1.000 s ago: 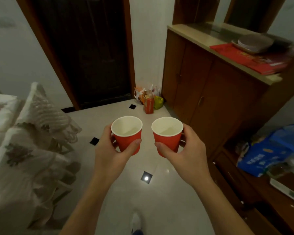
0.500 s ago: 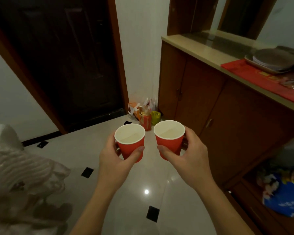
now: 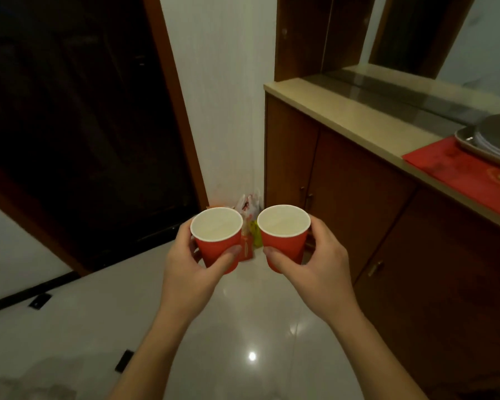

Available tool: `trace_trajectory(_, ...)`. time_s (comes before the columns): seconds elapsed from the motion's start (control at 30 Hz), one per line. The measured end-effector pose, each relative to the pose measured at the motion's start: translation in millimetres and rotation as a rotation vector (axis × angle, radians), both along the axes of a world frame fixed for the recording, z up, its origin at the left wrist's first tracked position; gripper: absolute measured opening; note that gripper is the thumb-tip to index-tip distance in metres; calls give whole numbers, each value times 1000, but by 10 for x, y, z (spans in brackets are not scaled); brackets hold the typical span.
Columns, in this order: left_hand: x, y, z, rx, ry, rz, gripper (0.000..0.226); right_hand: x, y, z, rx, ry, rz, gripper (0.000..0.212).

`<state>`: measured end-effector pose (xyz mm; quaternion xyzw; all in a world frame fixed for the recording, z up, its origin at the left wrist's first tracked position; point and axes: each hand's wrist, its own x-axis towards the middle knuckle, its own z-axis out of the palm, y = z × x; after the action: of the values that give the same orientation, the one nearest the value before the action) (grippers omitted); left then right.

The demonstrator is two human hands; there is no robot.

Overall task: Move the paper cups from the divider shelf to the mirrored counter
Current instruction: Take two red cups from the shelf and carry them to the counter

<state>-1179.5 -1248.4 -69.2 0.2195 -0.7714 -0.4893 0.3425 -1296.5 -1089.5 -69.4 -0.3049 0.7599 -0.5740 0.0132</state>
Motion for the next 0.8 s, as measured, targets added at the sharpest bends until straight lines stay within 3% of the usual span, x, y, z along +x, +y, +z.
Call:
trace_trajectory(0.47,-1697,-1467,-97,12,10,13,76,-1789,-1436,-169,55,11,-2,77)
trace_trajectory(0.6,-2239,-2024,-77,23,42,-32,71,-2243,-1927,-160,65,59,-60,73)
trace_trajectory(0.8,-3142,-2899,69,26,42,-157,81,-2933,-2665,56,66,105,-200,71)
